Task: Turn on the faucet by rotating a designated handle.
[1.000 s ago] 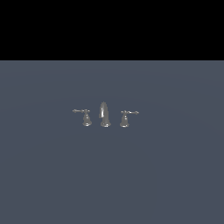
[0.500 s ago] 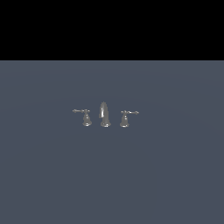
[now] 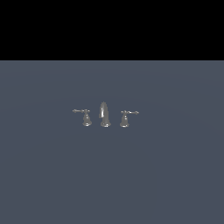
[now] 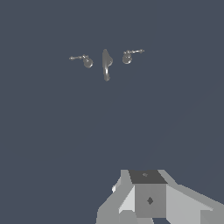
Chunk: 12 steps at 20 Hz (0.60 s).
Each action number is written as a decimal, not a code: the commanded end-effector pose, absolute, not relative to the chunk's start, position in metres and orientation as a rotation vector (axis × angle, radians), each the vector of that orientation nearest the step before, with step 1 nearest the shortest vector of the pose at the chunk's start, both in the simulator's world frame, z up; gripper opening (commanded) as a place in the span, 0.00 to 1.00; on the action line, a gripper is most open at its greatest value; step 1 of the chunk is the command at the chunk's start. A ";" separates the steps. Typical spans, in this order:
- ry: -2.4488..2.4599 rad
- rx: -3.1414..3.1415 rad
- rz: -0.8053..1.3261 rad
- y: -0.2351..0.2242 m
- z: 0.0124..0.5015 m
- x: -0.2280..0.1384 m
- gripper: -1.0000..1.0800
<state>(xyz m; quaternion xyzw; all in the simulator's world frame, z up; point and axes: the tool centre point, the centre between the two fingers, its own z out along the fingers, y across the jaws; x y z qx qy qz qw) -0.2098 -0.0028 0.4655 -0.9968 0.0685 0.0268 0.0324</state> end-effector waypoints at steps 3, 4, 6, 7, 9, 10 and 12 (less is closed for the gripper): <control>0.325 -3.004 0.115 0.007 0.454 -0.182 0.00; 0.356 -2.988 0.124 0.010 0.450 -0.174 0.00; 0.423 -2.955 0.145 0.016 0.443 -0.159 0.00; 0.457 -2.939 0.156 0.019 0.439 -0.152 0.00; 0.526 -2.907 0.178 0.025 0.430 -0.137 0.00; 0.561 -2.891 0.189 0.028 0.425 -0.129 0.00; 0.633 -2.860 0.212 0.034 0.415 -0.115 0.00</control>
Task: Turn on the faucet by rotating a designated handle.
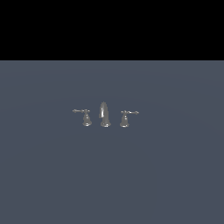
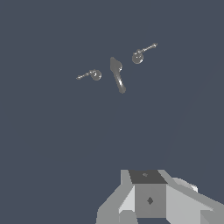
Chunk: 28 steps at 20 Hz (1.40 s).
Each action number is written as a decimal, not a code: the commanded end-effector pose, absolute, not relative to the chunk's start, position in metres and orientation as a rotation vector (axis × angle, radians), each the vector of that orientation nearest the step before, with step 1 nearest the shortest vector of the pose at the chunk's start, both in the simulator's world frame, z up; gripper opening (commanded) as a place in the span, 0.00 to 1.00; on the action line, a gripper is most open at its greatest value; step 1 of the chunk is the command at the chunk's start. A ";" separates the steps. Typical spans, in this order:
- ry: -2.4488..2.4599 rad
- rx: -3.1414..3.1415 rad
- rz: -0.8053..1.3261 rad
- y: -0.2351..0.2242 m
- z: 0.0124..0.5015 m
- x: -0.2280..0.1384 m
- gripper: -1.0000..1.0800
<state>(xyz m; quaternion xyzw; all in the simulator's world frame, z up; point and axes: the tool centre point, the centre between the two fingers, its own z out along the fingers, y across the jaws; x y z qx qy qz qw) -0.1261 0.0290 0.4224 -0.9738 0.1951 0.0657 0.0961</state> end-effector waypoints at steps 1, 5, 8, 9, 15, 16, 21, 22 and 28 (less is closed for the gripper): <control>0.670 -2.845 0.224 0.037 0.409 -0.108 0.00; 0.819 -2.786 0.268 0.049 0.386 -0.080 0.00; 0.934 -2.743 0.298 0.058 0.367 -0.060 0.00; 0.973 -2.729 0.307 0.061 0.360 -0.054 0.00; 1.211 -2.644 0.350 0.078 0.317 -0.018 0.00; 1.251 -2.630 0.354 0.081 0.309 -0.012 0.00; 1.451 -2.560 0.365 0.094 0.270 0.013 0.00; 1.491 -2.545 0.364 0.097 0.262 0.018 0.00; 1.726 -2.456 0.336 0.111 0.213 0.044 0.00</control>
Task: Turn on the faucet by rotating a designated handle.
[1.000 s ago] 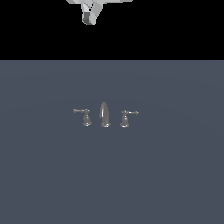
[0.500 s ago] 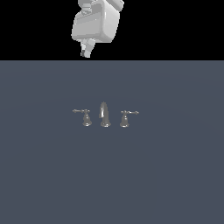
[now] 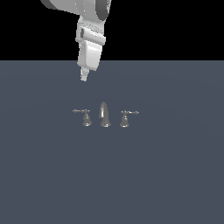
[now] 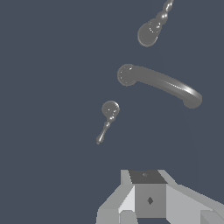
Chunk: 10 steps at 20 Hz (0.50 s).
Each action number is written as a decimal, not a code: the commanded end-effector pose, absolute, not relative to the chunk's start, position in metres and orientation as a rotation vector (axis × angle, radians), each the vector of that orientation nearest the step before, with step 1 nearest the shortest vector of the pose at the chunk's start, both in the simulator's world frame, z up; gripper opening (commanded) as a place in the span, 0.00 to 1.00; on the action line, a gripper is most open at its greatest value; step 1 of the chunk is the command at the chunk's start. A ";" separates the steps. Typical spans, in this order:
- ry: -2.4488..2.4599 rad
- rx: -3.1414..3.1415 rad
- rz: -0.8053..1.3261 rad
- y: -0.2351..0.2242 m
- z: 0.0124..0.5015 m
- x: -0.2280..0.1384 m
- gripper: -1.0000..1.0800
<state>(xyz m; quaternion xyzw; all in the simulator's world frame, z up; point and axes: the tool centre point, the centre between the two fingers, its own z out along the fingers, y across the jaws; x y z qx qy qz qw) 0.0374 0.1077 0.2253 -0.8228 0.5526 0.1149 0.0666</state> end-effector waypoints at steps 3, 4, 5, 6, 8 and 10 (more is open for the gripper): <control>1.838 -2.409 0.306 0.118 0.189 0.055 0.00; 1.875 -2.393 0.294 0.120 0.181 0.059 0.00; 1.911 -2.377 0.280 0.123 0.173 0.062 0.00; 1.946 -2.360 0.266 0.125 0.165 0.065 0.00; 2.014 -2.326 0.233 0.129 0.149 0.072 0.00; 2.077 -2.293 0.197 0.133 0.135 0.078 0.00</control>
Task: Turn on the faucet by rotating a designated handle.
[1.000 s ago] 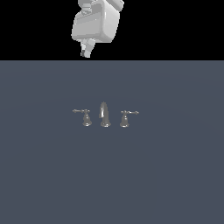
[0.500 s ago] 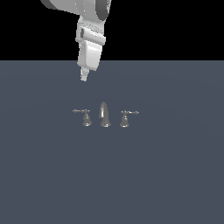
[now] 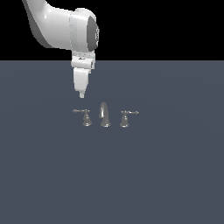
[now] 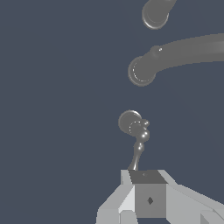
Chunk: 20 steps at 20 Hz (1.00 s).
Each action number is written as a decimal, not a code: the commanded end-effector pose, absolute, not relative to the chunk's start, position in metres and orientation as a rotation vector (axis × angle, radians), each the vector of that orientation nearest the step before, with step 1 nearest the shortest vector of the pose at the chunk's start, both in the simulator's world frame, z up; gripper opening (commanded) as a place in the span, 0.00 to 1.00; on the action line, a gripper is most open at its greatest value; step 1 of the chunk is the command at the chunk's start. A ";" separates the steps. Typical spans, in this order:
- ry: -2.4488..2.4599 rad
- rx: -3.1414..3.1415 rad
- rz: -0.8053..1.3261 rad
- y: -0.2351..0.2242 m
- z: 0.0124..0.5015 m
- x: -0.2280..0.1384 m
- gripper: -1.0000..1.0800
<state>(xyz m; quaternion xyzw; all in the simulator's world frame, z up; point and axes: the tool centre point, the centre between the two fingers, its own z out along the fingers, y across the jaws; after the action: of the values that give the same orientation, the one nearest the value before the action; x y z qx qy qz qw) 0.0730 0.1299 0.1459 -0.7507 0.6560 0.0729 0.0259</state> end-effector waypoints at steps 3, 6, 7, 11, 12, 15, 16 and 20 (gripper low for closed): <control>2.153 -2.248 0.143 0.138 0.116 0.085 0.00; 2.210 -2.210 0.095 0.143 0.101 0.090 0.00; 2.226 -2.199 0.081 0.144 0.097 0.092 0.00; 2.271 -2.164 0.034 0.148 0.085 0.096 0.00; 2.279 -2.158 0.025 0.149 0.083 0.097 0.00; 2.295 -2.145 0.006 0.151 0.078 0.099 0.00; 2.297 -2.142 0.003 0.151 0.077 0.099 0.00; 2.300 -2.140 0.000 0.151 0.077 0.099 0.00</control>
<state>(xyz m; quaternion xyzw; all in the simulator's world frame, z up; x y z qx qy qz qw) 0.0989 0.1516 0.0766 -0.6820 0.7314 0.0008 -0.0001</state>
